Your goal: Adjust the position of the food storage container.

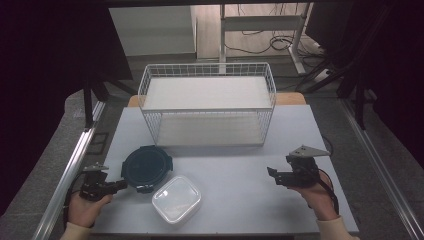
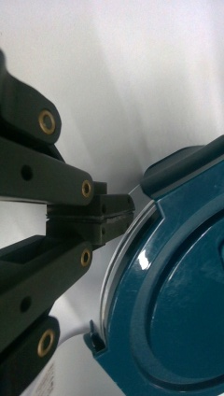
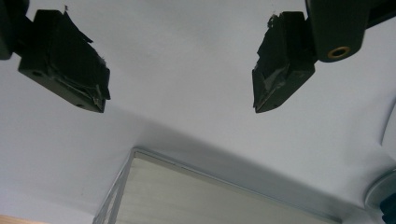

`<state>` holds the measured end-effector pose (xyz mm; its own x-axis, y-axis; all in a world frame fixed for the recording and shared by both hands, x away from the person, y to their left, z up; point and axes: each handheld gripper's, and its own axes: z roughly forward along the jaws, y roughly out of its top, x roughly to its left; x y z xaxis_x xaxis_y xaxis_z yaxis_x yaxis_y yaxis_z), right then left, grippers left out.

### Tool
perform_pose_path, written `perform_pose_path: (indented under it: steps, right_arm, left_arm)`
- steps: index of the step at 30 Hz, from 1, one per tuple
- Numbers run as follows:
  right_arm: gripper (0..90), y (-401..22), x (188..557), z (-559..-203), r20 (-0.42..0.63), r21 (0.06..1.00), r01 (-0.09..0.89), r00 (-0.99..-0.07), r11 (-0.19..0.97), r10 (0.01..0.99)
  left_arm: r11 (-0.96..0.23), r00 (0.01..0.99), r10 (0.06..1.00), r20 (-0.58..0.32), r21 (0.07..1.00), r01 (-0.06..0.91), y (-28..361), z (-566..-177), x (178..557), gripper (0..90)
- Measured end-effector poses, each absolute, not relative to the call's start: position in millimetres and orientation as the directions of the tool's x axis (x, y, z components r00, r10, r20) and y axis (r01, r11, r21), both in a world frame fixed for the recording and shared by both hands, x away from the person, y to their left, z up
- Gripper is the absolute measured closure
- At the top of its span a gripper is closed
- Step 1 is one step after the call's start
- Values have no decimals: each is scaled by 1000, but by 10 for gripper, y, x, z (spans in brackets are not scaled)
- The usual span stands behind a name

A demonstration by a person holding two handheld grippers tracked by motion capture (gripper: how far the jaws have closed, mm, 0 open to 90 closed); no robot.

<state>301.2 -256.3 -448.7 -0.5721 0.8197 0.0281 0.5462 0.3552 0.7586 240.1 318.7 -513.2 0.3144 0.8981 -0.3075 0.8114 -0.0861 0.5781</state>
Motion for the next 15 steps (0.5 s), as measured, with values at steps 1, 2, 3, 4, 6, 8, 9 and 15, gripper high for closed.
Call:
perform_pose_path:
  steps: [1,2,3,4,6,8,9,15]
  right_arm:
    - [188,-2563,3011,-4488,27,758,546,-572,356,820]
    - [188,-2562,3011,-4487,28,758,546,-572,356,820]
    - [188,-2561,3012,-4486,28,759,546,-572,355,820]
    - [188,-2560,3011,-4485,28,759,546,-573,356,819]
    - [188,-2554,3009,-4483,28,759,546,-573,356,819]
    - [188,-2549,3005,-4479,27,759,545,-573,357,819]
    - [188,-2549,3003,-4478,27,759,544,-575,357,818]
    - [188,-2553,3003,-4487,29,758,546,-575,357,818]
  left_arm:
    - [-85,307,904,-299,576,813,3178,-5131,2412,900]
    - [-85,307,904,-299,576,813,3178,-5131,2412,900]
    - [-84,302,907,-293,578,812,3168,-5126,2425,900]
    - [-83,300,908,-292,578,812,3158,-5123,2433,900]
    - [-87,306,905,-296,575,814,3132,-5124,2449,900]
    - [-94,313,903,-296,574,813,3104,-5123,2451,900]
    - [-94,316,900,-300,575,813,3096,-5124,2448,900]
    - [-104,334,890,-311,576,811,3073,-5122,2411,899]
